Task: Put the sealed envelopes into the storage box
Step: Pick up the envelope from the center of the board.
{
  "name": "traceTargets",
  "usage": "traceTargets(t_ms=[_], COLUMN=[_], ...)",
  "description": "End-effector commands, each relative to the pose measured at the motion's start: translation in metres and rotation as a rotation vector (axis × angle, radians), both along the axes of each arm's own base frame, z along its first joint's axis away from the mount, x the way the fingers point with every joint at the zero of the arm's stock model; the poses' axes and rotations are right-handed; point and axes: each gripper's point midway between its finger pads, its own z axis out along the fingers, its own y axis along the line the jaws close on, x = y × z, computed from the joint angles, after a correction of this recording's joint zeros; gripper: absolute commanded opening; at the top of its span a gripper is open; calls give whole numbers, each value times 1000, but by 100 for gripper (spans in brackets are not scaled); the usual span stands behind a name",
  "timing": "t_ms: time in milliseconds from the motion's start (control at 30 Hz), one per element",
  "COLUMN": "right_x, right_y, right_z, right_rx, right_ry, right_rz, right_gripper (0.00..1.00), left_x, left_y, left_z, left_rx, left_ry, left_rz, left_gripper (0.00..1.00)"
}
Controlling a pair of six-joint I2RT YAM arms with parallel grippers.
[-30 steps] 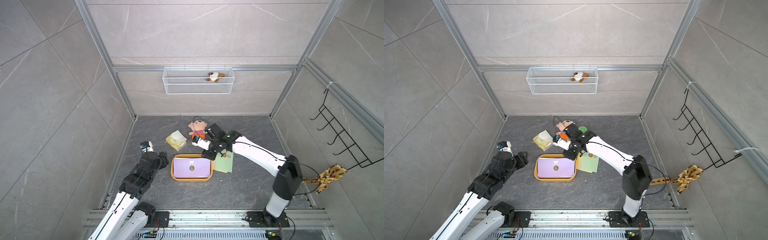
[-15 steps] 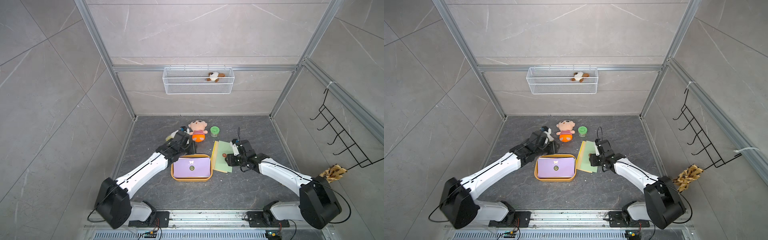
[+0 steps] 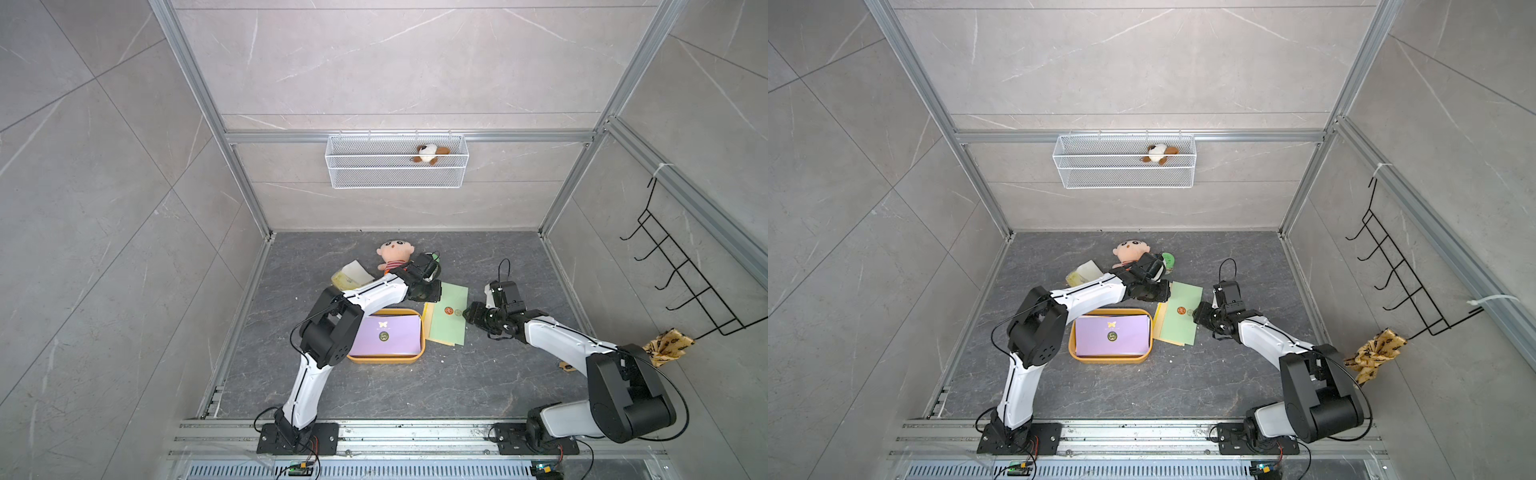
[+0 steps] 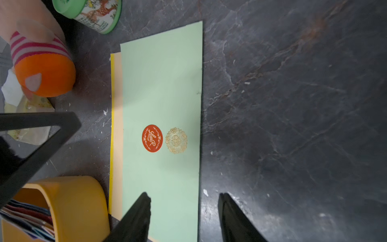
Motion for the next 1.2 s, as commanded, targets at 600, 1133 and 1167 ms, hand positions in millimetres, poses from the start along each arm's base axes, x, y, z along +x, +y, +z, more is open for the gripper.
traceTargets(t_ms=[600, 1133, 1167], right_x=[15, 28, 29], right_y=[21, 40, 39], right_z=[-28, 21, 19], right_rx=[241, 393, 390], right_ry=[102, -57, -51], right_rz=[18, 76, 71], right_gripper=[54, 53, 52], left_x=[-14, -22, -22], left_y=[-8, -2, -2], left_z=[-50, -65, -65], left_rx=[49, 70, 70], left_ry=[98, 122, 120], left_rz=[-50, -55, -55], left_gripper=[21, 20, 20])
